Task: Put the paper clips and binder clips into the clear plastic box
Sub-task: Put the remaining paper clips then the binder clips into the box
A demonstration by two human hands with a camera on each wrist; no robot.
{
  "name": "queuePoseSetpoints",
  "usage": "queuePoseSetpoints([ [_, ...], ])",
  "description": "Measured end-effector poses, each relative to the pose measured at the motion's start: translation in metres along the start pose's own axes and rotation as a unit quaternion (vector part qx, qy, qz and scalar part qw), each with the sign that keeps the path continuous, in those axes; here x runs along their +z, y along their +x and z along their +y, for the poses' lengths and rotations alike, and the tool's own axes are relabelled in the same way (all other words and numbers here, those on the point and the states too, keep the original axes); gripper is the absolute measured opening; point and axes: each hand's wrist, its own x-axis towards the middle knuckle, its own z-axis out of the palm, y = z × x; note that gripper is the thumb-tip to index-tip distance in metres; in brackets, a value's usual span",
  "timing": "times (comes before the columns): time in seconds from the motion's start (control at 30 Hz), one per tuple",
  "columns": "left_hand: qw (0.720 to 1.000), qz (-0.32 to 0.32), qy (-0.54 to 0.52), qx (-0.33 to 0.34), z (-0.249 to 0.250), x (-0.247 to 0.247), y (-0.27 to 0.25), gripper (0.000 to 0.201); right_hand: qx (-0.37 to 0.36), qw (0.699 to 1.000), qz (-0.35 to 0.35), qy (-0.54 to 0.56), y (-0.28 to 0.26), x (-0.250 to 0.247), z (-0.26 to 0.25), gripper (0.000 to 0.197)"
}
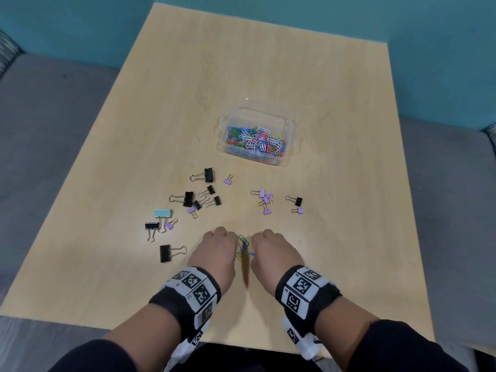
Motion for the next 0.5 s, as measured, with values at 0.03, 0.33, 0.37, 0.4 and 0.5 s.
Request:
queuePoseSetpoints([
  [0.03, 1.0, 0.001, 0.008, 0.003, 0.0, 0.0, -0.002, 0.019, -0.008, 1.0, 0.001, -0.012, -0.001, 0.0, 0.0, 0.012],
  [0.33, 1.0, 0.005, -0.004, 0.016, 0.001, 0.0, -0.011, 0.028, -0.044, 0.998, 0.029, -0.046, -0.006, 0.005, 0.01, 0.016],
  [0.37, 1.0, 0.006, -0.006, 0.017, 0.003, -0.001, -0.013, 0.03, -0.05, 0.997, 0.04, -0.043, -0.006, 0.006, 0.011, 0.017],
  [0.4, 1.0, 0.009, -0.008, 0.019, 0.004, -0.001, -0.015, 0.032, -0.055, 0.997, 0.047, -0.04, -0.006, 0.008, 0.013, 0.019],
  [0.5, 0.998, 0.041, -0.027, 0.026, 0.005, 0.003, -0.022, 0.04, -0.067, 0.994, 0.05, -0.064, -0.008, 0.012, 0.015, 0.035],
])
